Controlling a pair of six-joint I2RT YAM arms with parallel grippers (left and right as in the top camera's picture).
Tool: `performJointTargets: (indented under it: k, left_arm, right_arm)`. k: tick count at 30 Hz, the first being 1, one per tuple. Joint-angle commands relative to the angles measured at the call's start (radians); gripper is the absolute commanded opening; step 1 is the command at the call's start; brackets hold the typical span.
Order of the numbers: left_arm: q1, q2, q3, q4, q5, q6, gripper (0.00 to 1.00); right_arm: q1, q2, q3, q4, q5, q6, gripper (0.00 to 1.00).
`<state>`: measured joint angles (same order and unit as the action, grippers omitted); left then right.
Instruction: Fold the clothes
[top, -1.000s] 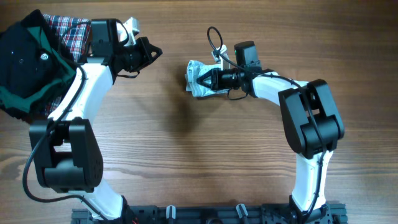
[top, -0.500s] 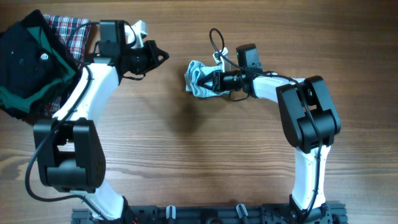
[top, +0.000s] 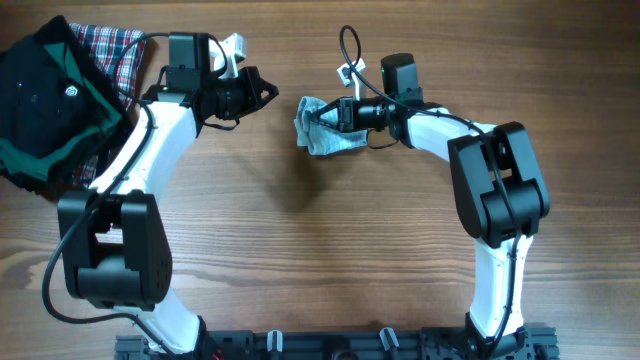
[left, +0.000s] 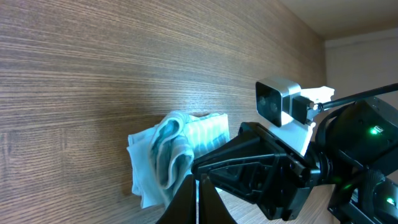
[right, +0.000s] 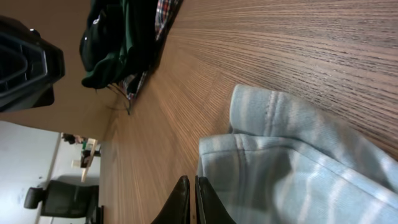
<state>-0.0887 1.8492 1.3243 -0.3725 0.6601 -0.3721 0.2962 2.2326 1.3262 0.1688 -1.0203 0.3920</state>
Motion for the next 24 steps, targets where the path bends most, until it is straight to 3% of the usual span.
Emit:
performJointTargets:
  k: [1, 12, 24]
  left_arm:
    - [0.008, 0.01, 0.009, 0.008, 0.0, 0.029, 0.04]
    - [0.009, 0.01, 0.009, 0.009, -0.022, 0.055, 0.04]
    - [0.024, 0.01, 0.009, 0.008, -0.026, 0.055, 0.04]
  right_arm:
    - [0.034, -0.031, 0.022, 0.032, 0.039, 0.005, 0.04]
    - [0.104, -0.004, 0.022, 0.047, 0.29, -0.039, 0.05]
    - [0.104, 0.098, 0.022, 0.034, 0.377, -0.106, 0.04]
